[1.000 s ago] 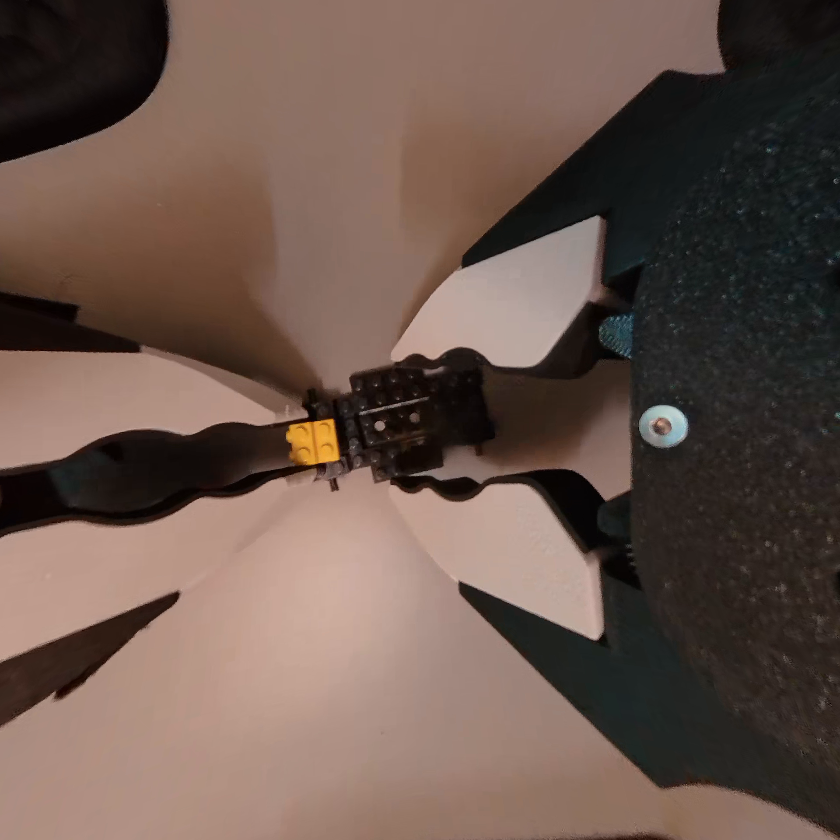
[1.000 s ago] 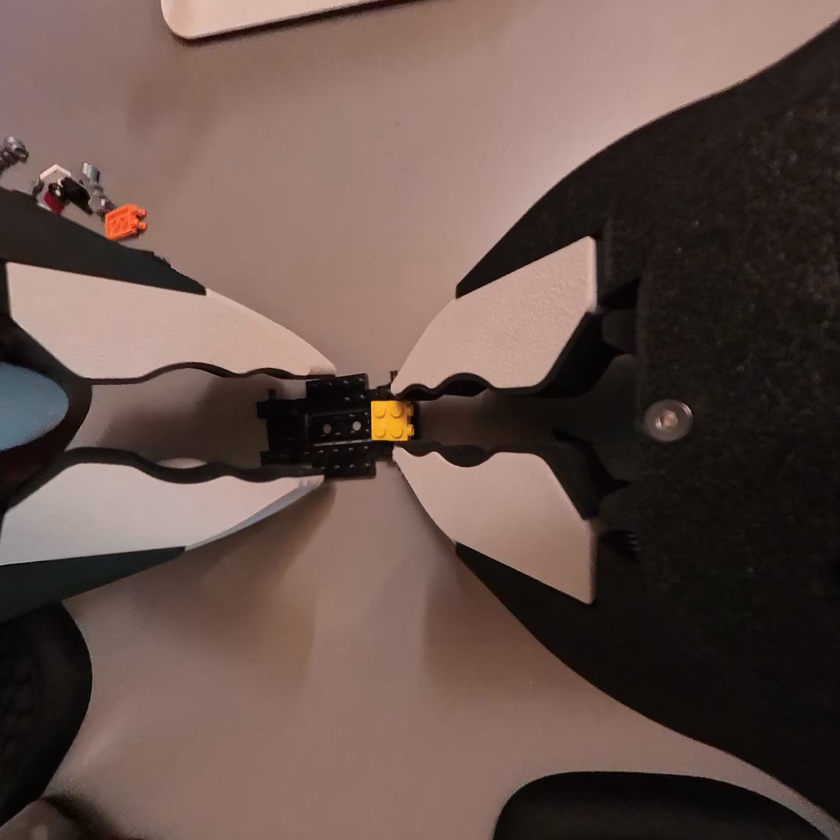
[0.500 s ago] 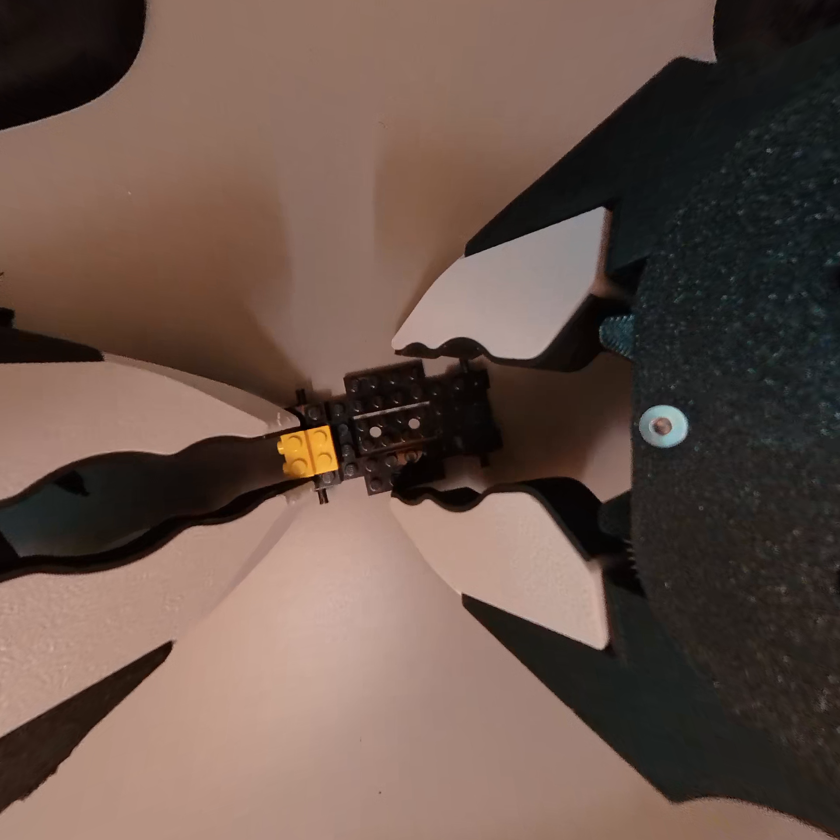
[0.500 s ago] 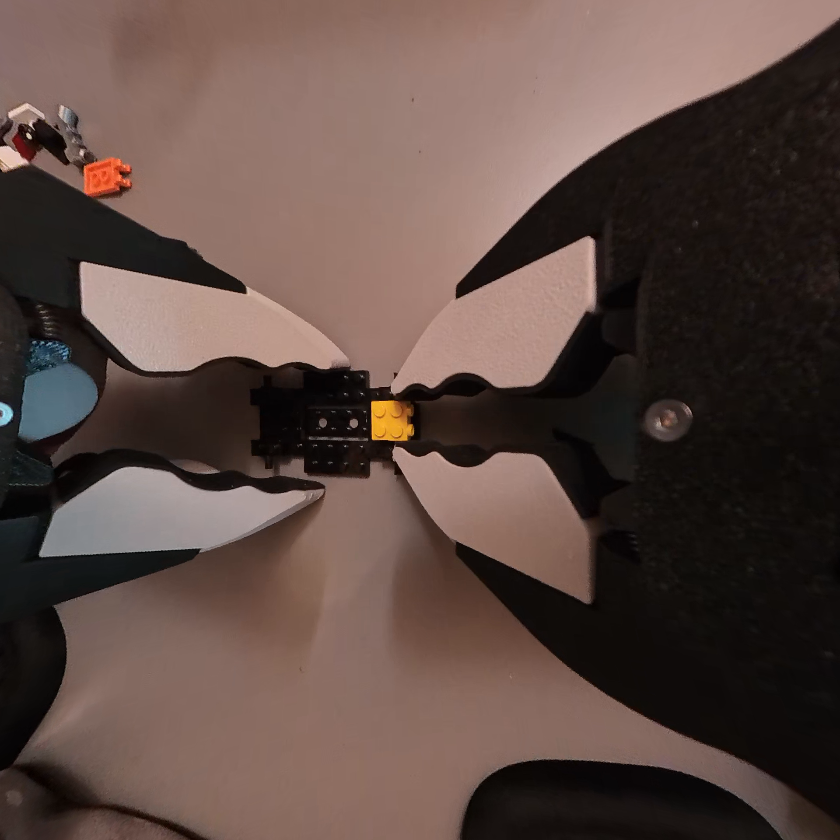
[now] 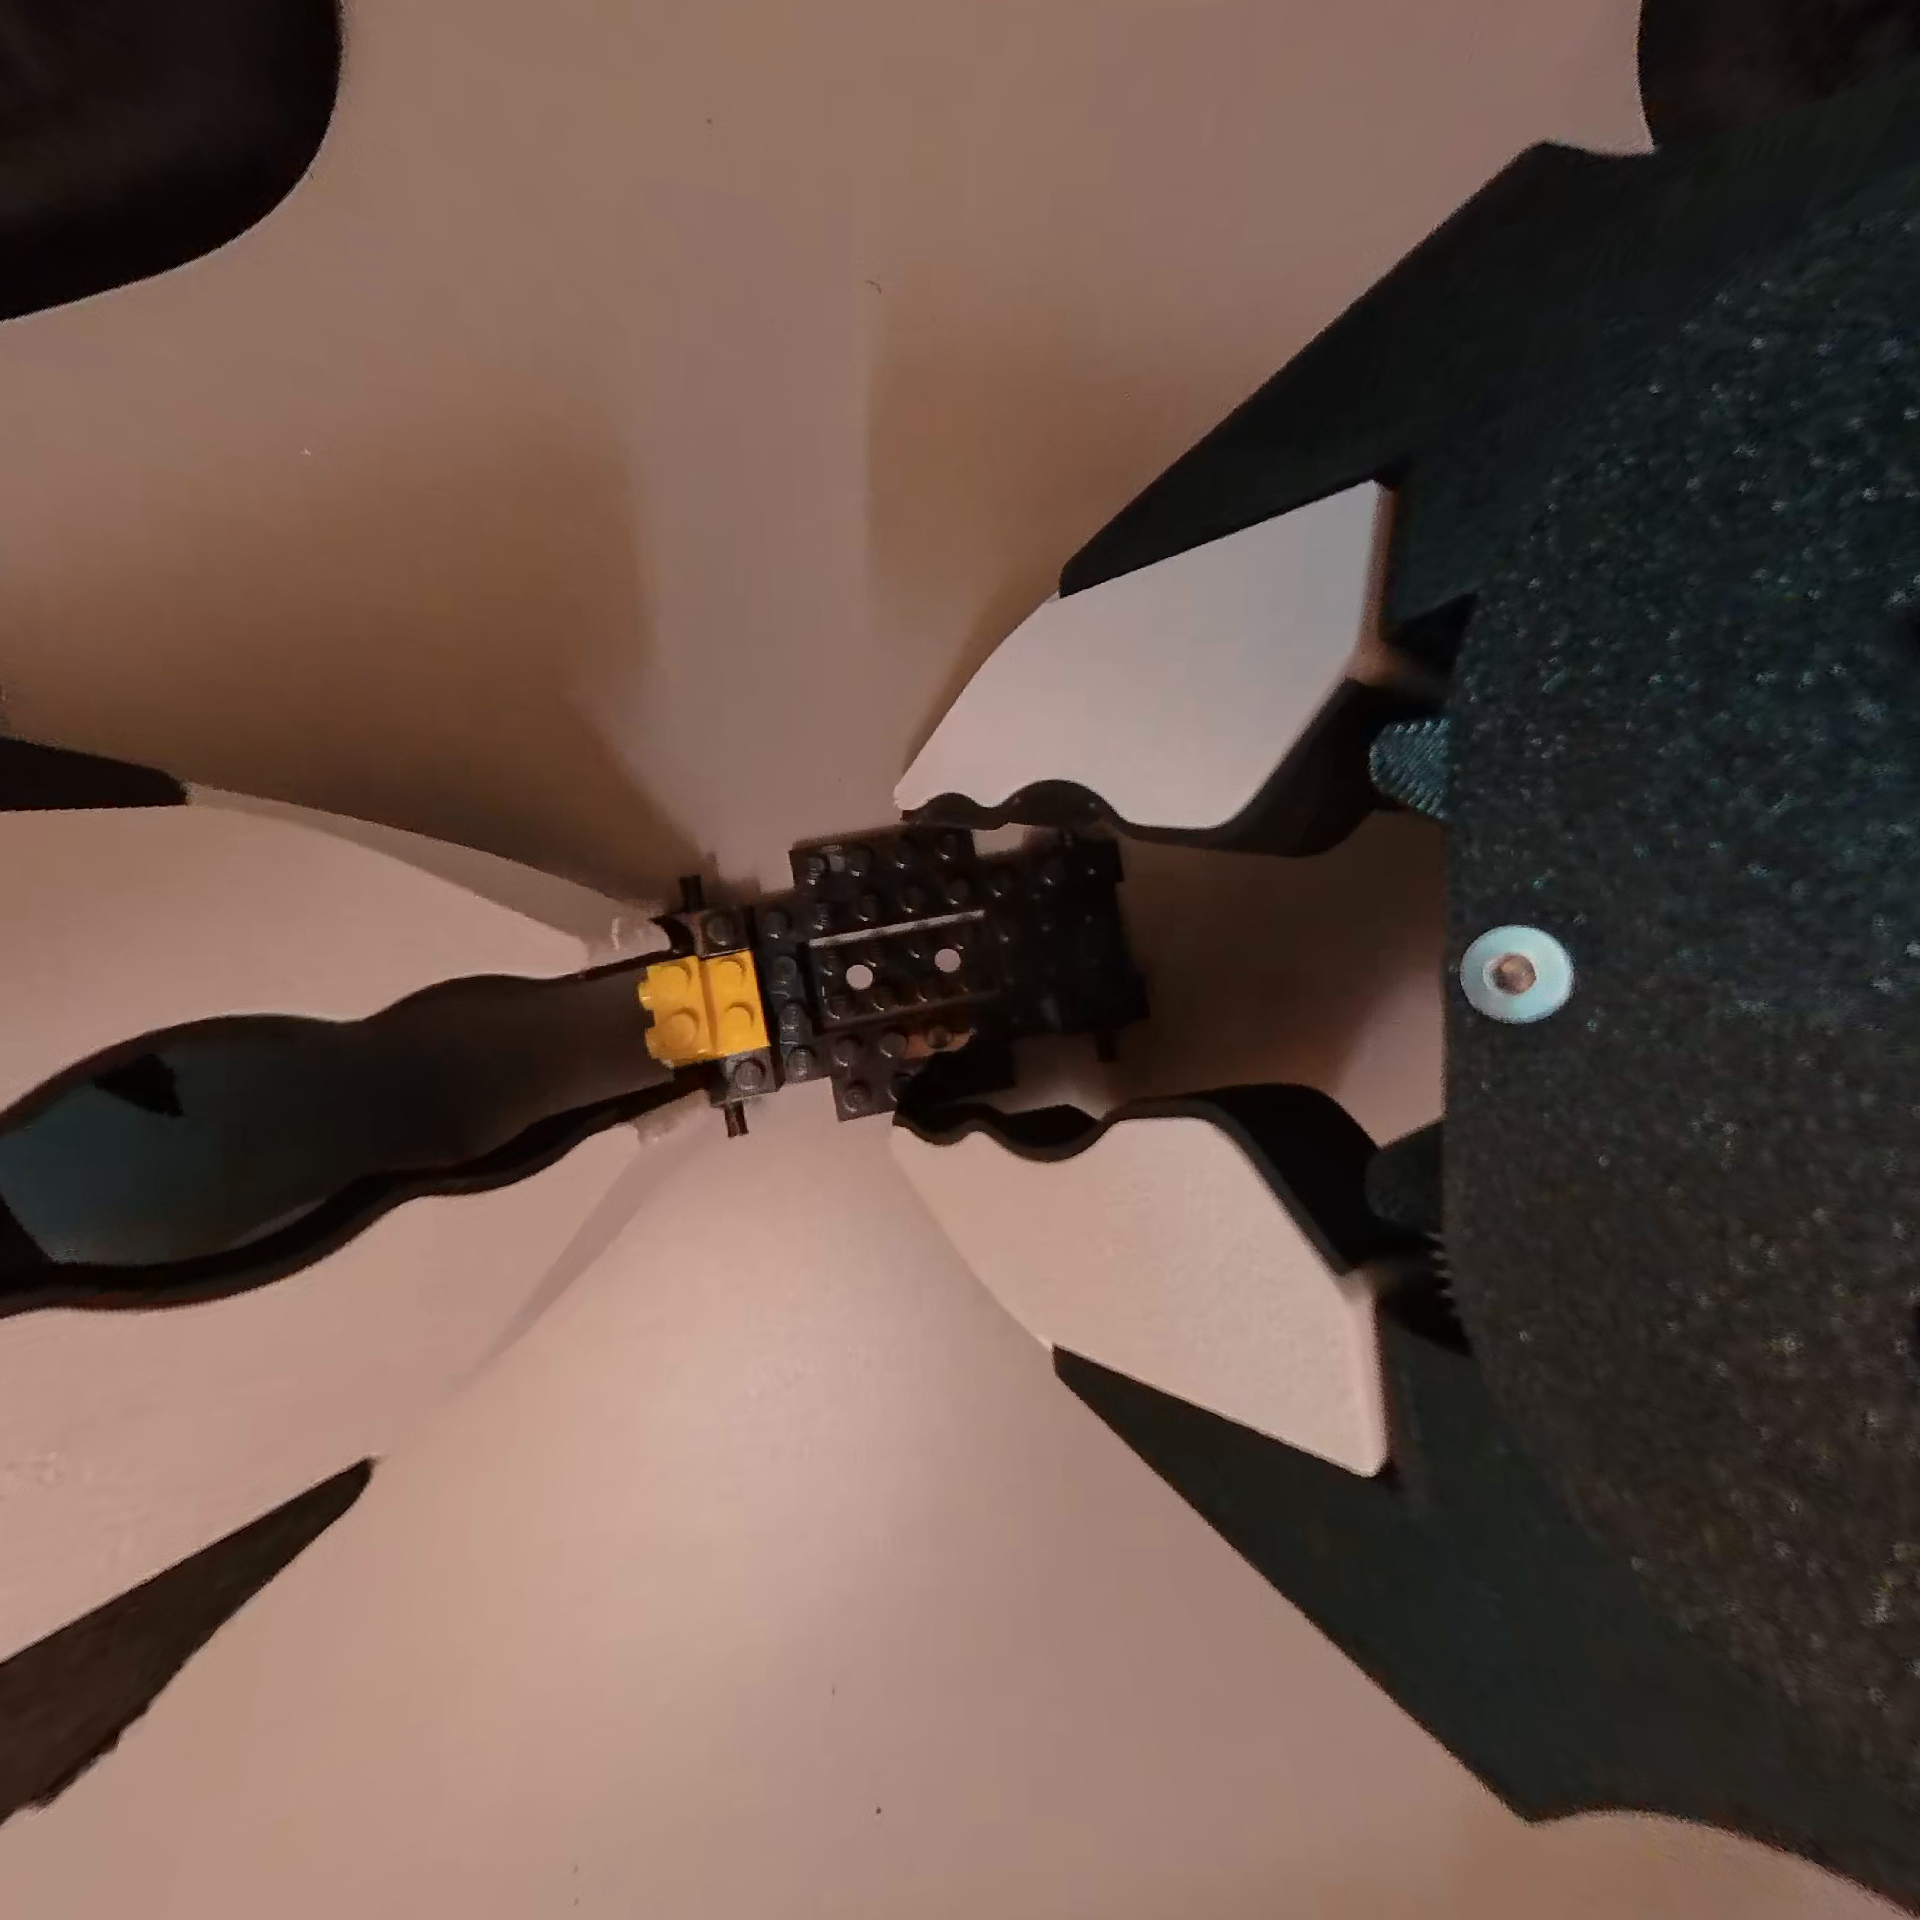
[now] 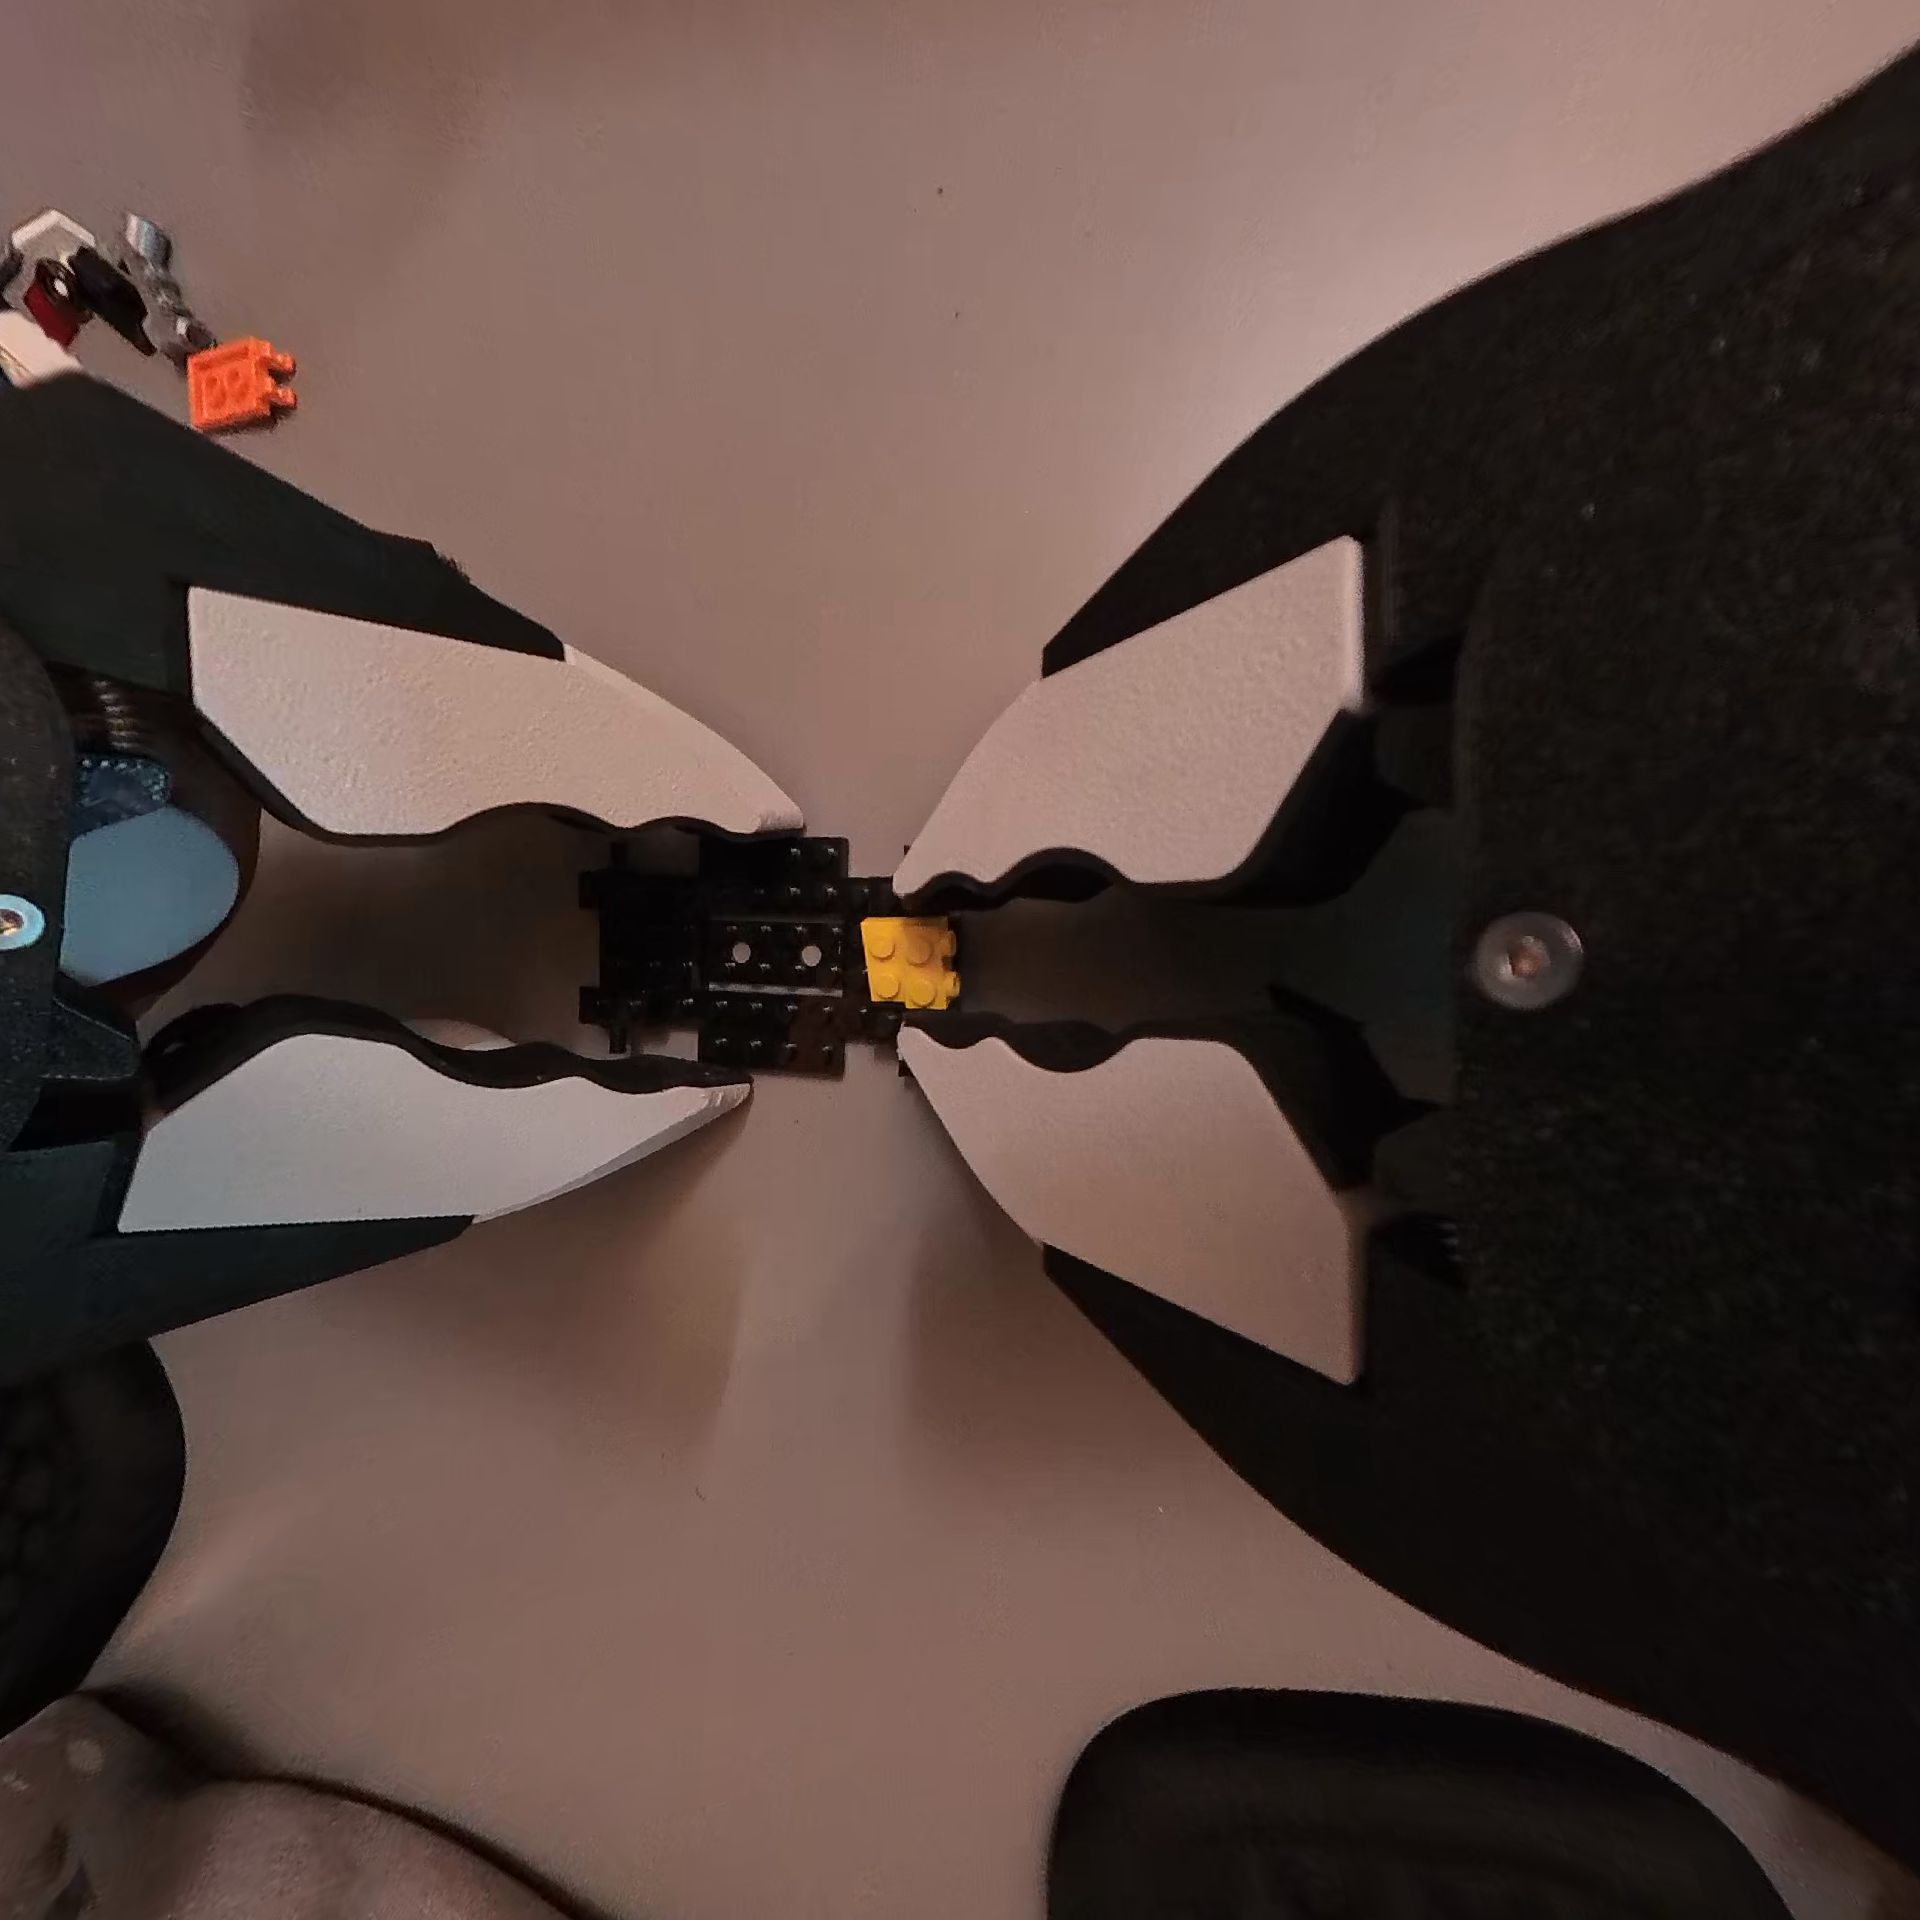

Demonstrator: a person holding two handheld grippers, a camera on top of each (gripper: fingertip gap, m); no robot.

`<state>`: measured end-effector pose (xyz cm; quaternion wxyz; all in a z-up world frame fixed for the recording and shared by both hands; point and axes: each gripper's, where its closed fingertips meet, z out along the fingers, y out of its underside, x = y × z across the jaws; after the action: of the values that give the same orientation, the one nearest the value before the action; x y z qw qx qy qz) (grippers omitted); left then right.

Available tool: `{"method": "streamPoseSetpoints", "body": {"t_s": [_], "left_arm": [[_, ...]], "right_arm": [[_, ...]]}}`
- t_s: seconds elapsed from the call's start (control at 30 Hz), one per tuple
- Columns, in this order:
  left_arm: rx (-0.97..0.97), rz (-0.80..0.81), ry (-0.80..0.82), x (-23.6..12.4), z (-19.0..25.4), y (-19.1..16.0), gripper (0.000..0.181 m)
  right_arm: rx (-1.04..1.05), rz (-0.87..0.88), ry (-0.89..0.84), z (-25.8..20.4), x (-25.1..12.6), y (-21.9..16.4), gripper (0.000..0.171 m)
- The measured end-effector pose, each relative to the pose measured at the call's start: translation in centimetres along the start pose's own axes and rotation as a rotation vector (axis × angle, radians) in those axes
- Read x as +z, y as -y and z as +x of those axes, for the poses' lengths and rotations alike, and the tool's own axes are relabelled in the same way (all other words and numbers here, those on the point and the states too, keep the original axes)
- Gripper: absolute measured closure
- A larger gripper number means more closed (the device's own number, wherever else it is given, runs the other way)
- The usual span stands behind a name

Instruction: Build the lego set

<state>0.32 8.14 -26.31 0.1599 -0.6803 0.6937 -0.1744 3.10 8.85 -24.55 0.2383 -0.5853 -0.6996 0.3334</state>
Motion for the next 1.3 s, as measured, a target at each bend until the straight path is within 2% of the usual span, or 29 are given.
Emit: {"method": "streamPoseSetpoints", "body": {"t_s": [0.1, 0.3, 0.73, 0.93, 1.17, 1.3], "left_arm": [[0.004, 0.003, 0.004, 0.0, 0.0, 0.0, 0.131], [0.008, 0.005, 0.006, 0.0, 0.0, 0.0, 0.131], [0.023, 0.015, 0.013, 0.0, 0.0, 0.2, 0.131], [0.038, 0.032, 0.031, -0.1, -0.1, 0.2, 0.131], [0.043, 0.038, 0.052, -0.6, -0.3, -0.4, 0.132], [0.030, 0.063, 0.055, -1.5, -0.1, -0.6, 0.132]], "right_arm": [[0.018, 0.036, -0.016, 0.2, -0.6, 0.4, 0.154], [0.035, 0.045, -0.038, 0.4, -0.3, 0.4, 0.168], [0.061, 0.016, -0.006, 0.1, 0.1, 0.3, 0.168], [0.098, 0.068, -0.040, 0.7, -1.0, 0.7, 0.163], [0.449, 0.183, -0.080, 2.0, -2.6, 0.5, 0.143], [0.737, 0.324, -0.018, 1.0, -2.0, 1.9, 0.133]]}}
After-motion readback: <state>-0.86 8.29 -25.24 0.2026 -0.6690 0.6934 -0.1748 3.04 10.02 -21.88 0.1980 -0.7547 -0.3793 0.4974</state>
